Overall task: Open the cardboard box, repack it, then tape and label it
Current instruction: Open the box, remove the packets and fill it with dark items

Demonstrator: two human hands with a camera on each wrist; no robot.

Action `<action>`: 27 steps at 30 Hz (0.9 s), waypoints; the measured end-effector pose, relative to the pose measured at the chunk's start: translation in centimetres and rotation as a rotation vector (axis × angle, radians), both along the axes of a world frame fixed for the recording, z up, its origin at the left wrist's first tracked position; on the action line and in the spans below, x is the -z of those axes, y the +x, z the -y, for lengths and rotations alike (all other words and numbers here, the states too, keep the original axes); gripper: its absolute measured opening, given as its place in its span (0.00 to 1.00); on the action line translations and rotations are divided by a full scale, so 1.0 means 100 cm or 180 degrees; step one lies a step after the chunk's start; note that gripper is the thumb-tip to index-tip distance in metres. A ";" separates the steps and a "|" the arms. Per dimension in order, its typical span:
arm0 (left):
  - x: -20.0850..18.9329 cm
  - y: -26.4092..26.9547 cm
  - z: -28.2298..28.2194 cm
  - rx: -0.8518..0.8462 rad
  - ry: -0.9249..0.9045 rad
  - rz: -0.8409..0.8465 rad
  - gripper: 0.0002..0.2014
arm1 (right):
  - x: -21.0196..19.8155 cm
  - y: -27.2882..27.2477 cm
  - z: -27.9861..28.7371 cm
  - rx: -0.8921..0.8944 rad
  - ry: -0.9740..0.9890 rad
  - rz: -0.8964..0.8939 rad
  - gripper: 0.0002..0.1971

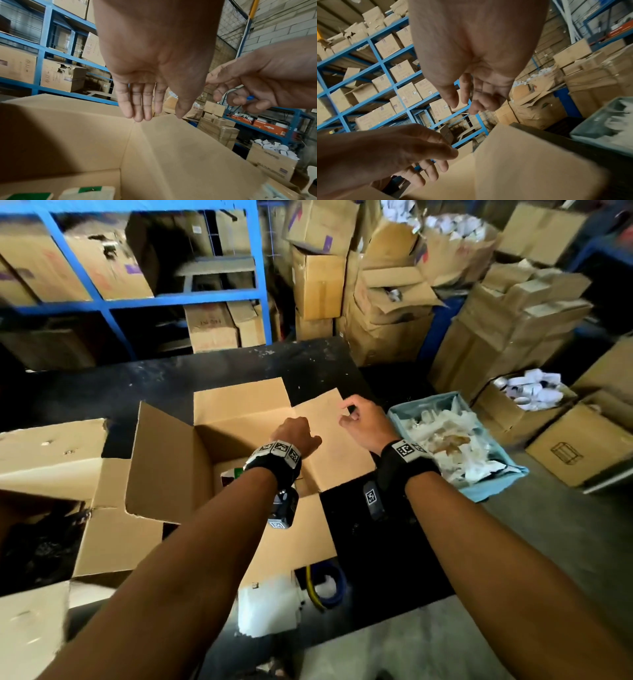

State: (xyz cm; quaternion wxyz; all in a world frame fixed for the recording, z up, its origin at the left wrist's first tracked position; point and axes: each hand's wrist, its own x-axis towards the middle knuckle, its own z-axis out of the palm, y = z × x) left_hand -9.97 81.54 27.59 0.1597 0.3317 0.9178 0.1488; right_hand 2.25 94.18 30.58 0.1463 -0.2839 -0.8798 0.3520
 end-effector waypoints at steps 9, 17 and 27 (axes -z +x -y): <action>0.020 0.143 -0.041 0.0602 0.0453 0.0302 0.10 | 0.044 0.133 -0.062 0.0117 -0.0191 0.0239 0.08; 0.108 0.180 -0.039 0.0710 -0.0295 0.0658 0.44 | 0.118 0.183 -0.090 -0.0398 -0.0442 0.1388 0.51; 0.179 0.147 -0.069 0.0675 -0.1115 0.1087 0.79 | 0.191 0.182 -0.100 -0.1070 -0.0107 0.2512 0.83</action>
